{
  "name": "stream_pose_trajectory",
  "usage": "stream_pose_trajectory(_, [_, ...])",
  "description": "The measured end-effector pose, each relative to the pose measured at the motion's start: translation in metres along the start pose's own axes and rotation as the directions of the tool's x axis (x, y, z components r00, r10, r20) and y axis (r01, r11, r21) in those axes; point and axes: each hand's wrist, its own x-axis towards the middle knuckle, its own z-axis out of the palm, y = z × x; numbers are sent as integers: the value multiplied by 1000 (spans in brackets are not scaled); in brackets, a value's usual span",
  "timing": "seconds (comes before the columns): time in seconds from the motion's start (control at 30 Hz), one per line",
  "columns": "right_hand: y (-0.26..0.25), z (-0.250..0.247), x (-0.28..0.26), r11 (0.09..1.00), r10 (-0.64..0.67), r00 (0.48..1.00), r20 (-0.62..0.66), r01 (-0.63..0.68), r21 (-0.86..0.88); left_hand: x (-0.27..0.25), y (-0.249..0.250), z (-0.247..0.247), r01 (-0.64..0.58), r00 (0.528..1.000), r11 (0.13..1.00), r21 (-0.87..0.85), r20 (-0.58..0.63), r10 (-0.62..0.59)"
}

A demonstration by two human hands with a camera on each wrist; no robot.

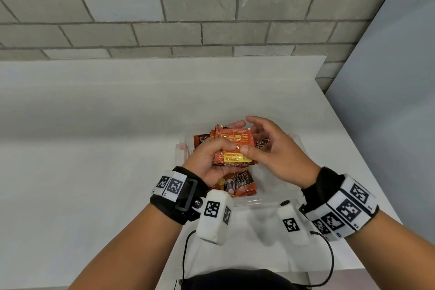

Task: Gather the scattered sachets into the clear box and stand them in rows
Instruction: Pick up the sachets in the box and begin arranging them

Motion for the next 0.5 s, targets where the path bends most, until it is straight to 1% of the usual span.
stream_pose_trajectory(0.13, [-4, 2, 3, 987, 26, 999, -26, -22, 162, -1, -3, -7, -21, 999, 1000, 9, 24, 20])
stream_pose_trajectory(0.23, [-7, 0, 5, 978, 21, 998, -60, -8, 208, -2, -3, -10, -29, 999, 999, -29, 20, 29])
stream_pose_trajectory(0.27, [-7, -1, 6, 976, 9, 996, -86, 10, 218, -3, -3, -10, -30, 999, 999, -41, 10, 31])
stream_pose_trajectory(0.33, [-9, -3, 5, 966, -36, 980, -197, 85, 245, -3, -2, -11, -28, 999, 997, -70, -27, 26])
stream_pose_trajectory(0.37, [-11, -5, 4, 961, -79, 967, -243, 138, 238, -3, -1, -11, -24, 999, 996, -80, -43, 20])
stream_pose_trajectory(0.4, [-13, -6, 2, 961, -134, 958, -253, 188, 203, -3, -1, -11, -18, 998, 996, -93, -61, 12])
stream_pose_trajectory(0.43, [-14, -5, 1, 964, -189, 957, -221, 223, 142, -3, 0, -11, -13, 997, 994, -110, -77, 5])
stream_pose_trajectory(0.47, [-15, -4, 0, 970, -223, 963, -155, 235, 68, -3, 0, -11, -14, 997, 992, -124, -78, 4])
stream_pose_trajectory(0.5, [-14, -1, -2, 975, -224, 972, -71, 223, -13, -2, 0, -11, -27, 998, 991, -129, -65, 19])
